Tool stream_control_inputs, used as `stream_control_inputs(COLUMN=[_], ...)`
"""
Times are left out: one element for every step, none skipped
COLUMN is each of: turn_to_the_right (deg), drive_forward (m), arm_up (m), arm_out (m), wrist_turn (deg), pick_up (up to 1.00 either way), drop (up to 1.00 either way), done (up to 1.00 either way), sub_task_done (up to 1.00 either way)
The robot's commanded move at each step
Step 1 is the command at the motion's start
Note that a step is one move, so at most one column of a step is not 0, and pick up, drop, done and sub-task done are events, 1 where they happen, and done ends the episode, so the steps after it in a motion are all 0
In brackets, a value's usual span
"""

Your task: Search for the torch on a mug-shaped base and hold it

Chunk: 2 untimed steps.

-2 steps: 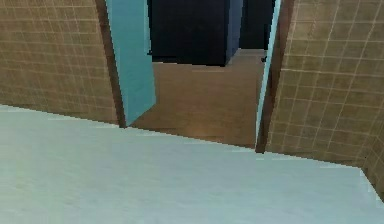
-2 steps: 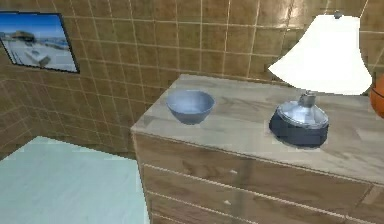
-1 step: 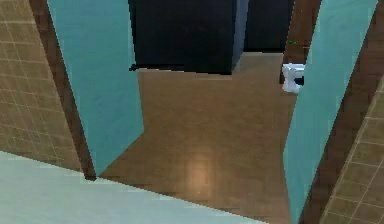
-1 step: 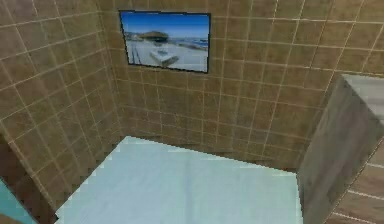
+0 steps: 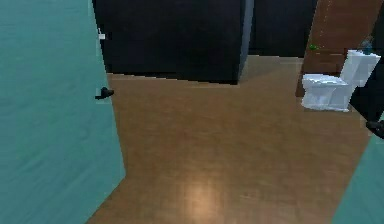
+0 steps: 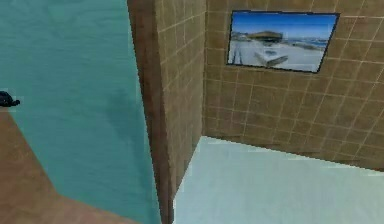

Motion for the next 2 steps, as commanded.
stream_control_inputs(turn_to_the_right=[15.0, 0.0], drive_forward=[0.00, 1.00], arm_up=[0.00, 0.00], arm_out=[0.00, 0.00], wrist_turn=[0.0, 0.0], pick_up=[0.00, 0.00], drop=[0.00, 0.00], done=[0.00, 0.00], sub_task_done=[0.00, 0.00])
